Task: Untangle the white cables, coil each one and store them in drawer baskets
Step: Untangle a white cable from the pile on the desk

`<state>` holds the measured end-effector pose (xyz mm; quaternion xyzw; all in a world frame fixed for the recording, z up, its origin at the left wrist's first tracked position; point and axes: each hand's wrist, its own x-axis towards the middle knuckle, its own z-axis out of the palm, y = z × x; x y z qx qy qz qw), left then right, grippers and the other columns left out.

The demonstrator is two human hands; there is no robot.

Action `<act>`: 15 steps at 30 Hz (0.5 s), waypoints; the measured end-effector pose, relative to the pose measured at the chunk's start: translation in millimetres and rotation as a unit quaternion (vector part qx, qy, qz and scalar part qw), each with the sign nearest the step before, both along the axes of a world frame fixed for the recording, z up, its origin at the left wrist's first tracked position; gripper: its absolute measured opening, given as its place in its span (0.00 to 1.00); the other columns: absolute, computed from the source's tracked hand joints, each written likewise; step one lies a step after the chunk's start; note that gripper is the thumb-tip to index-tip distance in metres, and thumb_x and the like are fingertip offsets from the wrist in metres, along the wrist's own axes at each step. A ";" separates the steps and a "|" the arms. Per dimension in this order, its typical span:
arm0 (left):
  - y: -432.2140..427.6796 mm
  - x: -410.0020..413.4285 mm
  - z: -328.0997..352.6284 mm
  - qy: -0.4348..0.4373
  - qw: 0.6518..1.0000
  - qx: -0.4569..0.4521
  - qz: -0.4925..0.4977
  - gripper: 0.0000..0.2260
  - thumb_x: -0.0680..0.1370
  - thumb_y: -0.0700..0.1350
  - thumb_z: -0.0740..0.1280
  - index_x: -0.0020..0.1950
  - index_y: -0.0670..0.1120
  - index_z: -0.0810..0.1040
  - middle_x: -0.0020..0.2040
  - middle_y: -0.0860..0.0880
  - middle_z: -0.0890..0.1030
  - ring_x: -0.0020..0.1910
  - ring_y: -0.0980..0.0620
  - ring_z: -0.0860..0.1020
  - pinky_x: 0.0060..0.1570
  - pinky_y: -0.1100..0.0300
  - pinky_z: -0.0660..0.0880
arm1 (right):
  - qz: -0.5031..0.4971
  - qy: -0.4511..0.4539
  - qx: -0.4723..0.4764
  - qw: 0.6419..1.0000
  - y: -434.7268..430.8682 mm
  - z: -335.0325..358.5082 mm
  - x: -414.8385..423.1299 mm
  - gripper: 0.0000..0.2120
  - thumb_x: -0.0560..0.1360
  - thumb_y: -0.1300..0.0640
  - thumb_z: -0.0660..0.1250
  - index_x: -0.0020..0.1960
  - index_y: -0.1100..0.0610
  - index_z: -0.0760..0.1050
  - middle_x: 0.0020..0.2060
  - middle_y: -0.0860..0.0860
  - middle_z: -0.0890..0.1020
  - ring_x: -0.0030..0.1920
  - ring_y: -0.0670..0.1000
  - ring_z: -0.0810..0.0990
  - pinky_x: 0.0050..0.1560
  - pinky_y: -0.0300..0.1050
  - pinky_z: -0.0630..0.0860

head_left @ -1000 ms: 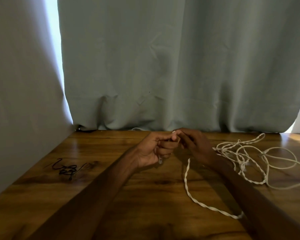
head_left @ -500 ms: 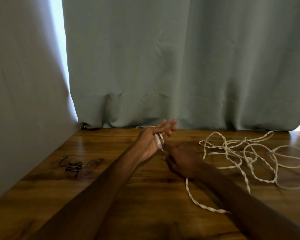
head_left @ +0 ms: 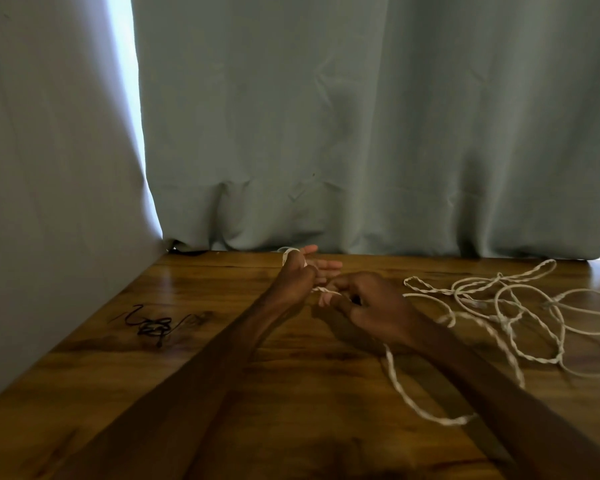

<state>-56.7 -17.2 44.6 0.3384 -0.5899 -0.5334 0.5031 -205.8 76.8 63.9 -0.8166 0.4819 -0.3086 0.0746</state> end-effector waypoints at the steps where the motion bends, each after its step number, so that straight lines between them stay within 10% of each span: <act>1: -0.3 0.2 -0.3 -0.011 1.000 -0.001 -0.003 0.22 0.81 0.28 0.52 0.73 0.43 0.61 0.52 0.45 0.86 0.49 0.46 0.86 0.45 0.57 0.81 | 0.005 -0.014 -0.013 1.000 -0.7 2.6 -2.1 0.06 0.80 0.51 0.68 0.52 0.46 0.85 0.44 0.39 0.86 0.42 0.40 0.82 0.42 0.42 0.75; 6: 1.5 -6.3 0.7 -0.091 0.996 -0.009 -0.025 0.14 0.82 0.33 0.57 0.66 0.39 0.73 0.38 0.43 0.82 0.26 0.52 0.78 0.27 0.58 0.72 | 0.017 0.020 -0.071 0.997 -4.1 7.2 -19.7 0.09 0.81 0.54 0.66 0.52 0.48 0.85 0.45 0.40 0.87 0.42 0.39 0.82 0.43 0.43 0.76; 8: 7.5 -7.0 -3.2 -0.125 0.988 -0.028 -0.088 0.11 0.84 0.41 0.58 0.50 0.41 0.78 0.30 0.46 0.77 0.20 0.54 0.69 0.24 0.59 0.64 | 0.007 0.027 -0.110 0.994 -5.5 8.8 -25.7 0.08 0.82 0.52 0.66 0.51 0.47 0.85 0.43 0.40 0.86 0.40 0.39 0.81 0.40 0.43 0.74; 15: 30.5 -5.6 21.8 -0.072 0.934 0.141 -0.321 0.23 0.82 0.62 0.55 0.42 0.44 0.74 0.23 0.56 0.60 0.17 0.61 0.57 0.19 0.68 0.55 | -0.014 -0.020 -0.163 0.986 -5.5 18.3 -48.8 0.13 0.79 0.44 0.66 0.54 0.48 0.86 0.46 0.44 0.87 0.44 0.44 0.84 0.45 0.52 0.80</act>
